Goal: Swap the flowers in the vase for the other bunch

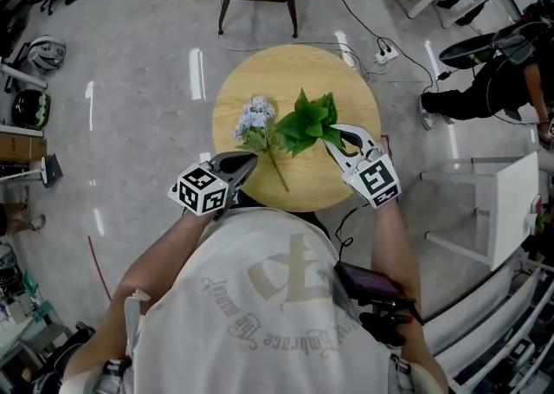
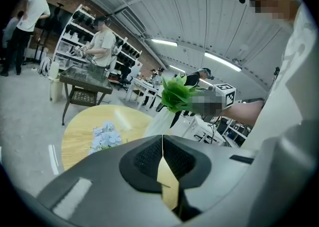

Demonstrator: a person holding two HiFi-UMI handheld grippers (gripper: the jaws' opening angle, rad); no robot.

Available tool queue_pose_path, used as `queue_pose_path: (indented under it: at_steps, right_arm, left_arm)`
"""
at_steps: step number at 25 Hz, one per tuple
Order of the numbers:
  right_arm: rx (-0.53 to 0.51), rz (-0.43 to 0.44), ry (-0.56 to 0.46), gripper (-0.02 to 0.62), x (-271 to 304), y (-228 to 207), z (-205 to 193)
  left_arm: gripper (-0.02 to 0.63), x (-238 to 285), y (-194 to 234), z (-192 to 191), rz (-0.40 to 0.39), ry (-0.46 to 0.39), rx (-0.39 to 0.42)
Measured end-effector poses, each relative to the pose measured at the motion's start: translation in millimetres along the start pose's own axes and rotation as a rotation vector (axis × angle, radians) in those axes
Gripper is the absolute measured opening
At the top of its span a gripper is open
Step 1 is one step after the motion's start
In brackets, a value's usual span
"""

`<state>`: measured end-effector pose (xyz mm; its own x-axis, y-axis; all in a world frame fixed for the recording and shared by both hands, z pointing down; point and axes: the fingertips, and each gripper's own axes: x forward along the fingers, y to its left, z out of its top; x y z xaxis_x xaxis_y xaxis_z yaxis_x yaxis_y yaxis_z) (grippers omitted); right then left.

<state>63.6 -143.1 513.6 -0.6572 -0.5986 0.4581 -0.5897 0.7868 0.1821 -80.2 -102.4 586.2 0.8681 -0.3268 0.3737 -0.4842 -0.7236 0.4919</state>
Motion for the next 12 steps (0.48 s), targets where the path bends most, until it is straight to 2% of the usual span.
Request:
queue_pose_path:
  at_steps: [12]
  right_arm:
    - [-0.018, -0.019, 0.0, 0.102, -4.1, 3.7, -3.8]
  left_arm:
    - [0.009, 1.1, 1.7, -4.9, -0.015, 0.01, 0.005]
